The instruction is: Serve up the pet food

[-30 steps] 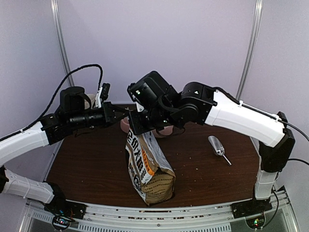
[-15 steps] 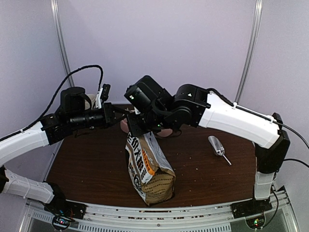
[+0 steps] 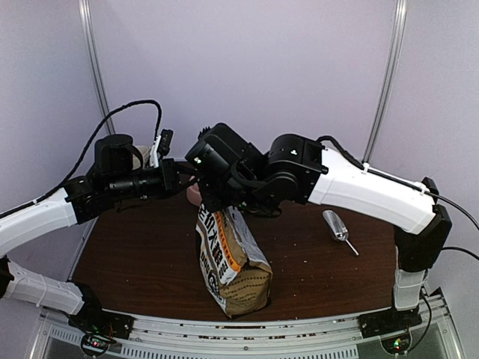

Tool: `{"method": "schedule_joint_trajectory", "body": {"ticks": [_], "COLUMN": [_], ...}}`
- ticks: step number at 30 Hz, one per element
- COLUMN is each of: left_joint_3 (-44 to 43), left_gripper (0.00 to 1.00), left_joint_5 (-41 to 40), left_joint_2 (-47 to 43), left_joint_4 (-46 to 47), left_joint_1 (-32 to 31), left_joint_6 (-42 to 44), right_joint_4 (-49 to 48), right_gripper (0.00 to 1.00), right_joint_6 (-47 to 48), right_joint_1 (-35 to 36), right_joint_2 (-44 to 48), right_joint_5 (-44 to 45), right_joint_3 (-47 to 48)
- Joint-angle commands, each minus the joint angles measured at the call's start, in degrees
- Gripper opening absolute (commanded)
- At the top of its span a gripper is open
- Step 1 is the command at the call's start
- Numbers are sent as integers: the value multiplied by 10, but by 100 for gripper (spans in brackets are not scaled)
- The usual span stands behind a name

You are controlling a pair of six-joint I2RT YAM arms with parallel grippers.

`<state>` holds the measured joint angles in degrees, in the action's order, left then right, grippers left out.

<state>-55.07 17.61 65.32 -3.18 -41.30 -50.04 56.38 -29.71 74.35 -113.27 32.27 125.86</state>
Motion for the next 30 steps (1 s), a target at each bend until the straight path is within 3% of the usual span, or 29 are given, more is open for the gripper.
{"method": "schedule_joint_trajectory", "body": {"ticks": [1, 14, 20, 25, 30], "left_joint_3": [-5, 9, 7, -21, -26], "left_gripper": [0, 0, 0, 0, 0], "left_joint_5": [-6, -15, 40, 53, 47], "left_joint_2": [-4, -16, -16, -19, -12], "left_joint_4": [14, 14, 48, 40, 31], "left_joint_1": [5, 5, 0, -28, -34], "left_joint_6": [12, 20, 45, 89, 90], "right_joint_4": [76, 83, 17, -32, -39], "right_gripper": [0, 0, 0, 20, 26], "right_joint_6": [9, -10, 29, 37, 41], "right_joint_1": [-11, -20, -21, -20, -20], "right_joint_2": [-5, -4, 21, 47, 49], "right_joint_5": [96, 64, -70, -128, -127], "right_joint_3": [11, 4, 3, -1, 3]}}
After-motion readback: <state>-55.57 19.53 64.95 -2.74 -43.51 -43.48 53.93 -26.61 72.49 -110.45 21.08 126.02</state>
